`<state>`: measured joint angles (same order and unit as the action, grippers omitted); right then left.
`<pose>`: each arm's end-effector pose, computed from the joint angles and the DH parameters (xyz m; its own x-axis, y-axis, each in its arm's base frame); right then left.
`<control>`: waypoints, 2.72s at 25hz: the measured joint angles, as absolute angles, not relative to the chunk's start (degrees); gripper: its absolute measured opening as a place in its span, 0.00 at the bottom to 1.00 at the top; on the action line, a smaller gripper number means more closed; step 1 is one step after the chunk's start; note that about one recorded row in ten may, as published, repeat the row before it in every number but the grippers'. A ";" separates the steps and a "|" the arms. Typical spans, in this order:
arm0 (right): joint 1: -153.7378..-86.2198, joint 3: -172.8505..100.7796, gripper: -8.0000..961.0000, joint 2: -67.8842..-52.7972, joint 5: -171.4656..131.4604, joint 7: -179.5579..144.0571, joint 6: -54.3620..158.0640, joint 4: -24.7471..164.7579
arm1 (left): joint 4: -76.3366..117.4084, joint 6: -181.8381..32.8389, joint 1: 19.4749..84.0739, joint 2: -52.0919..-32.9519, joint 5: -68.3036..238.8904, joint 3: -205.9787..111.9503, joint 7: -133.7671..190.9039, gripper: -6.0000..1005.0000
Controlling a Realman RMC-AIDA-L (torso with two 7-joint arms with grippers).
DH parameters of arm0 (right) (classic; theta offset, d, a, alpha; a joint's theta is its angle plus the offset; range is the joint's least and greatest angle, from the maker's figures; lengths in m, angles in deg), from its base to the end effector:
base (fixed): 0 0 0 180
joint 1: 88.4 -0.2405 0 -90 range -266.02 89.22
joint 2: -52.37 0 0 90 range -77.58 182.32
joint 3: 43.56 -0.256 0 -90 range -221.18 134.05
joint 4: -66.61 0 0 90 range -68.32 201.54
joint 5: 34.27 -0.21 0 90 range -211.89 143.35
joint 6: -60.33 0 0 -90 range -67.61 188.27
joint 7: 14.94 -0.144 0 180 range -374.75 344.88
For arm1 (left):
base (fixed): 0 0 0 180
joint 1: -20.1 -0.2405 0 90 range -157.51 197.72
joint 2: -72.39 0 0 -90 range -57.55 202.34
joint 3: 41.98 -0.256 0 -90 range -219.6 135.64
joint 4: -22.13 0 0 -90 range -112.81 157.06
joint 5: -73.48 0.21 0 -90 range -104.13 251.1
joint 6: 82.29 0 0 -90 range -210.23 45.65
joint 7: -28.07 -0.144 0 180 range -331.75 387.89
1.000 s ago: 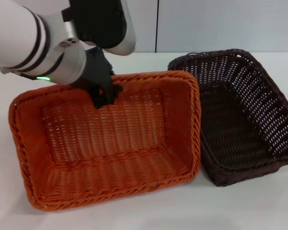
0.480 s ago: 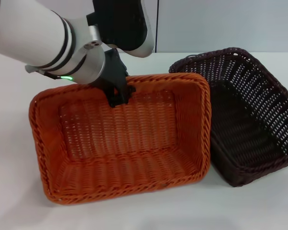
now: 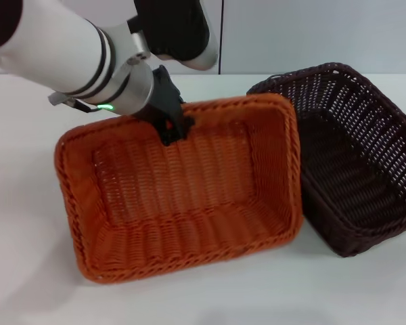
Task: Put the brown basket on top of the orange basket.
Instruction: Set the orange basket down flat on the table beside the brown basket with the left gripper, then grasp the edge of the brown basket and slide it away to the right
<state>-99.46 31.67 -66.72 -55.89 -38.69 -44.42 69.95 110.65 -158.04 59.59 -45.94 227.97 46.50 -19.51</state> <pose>0.3788 0.1980 0.1100 0.5658 0.5954 -0.5704 -0.8130 0.2875 -0.5063 -0.0865 0.3828 -0.0023 0.9435 0.0643 -0.3250 -0.1211 -0.8461 -0.5191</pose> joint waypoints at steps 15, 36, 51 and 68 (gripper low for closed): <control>-99.35 31.67 0.85 -66.56 -55.84 -38.66 -44.67 70.11 | 113.29 -155.33 59.90 -45.77 229.40 47.39 -20.57 0.48; -99.24 31.06 0.85 -66.04 -55.96 -38.45 -44.42 70.40 | 136.96 -150.66 50.38 -45.93 230.04 53.99 -15.34 0.79; -99.33 30.71 0.85 -65.51 -56.37 -37.08 -45.02 71.83 | 137.18 -136.27 40.28 -45.81 227.96 53.86 -10.62 0.79; -98.18 29.30 0.85 -64.87 -56.46 -37.00 -44.65 74.35 | 133.70 -120.71 35.45 -45.78 227.38 50.36 -6.93 0.79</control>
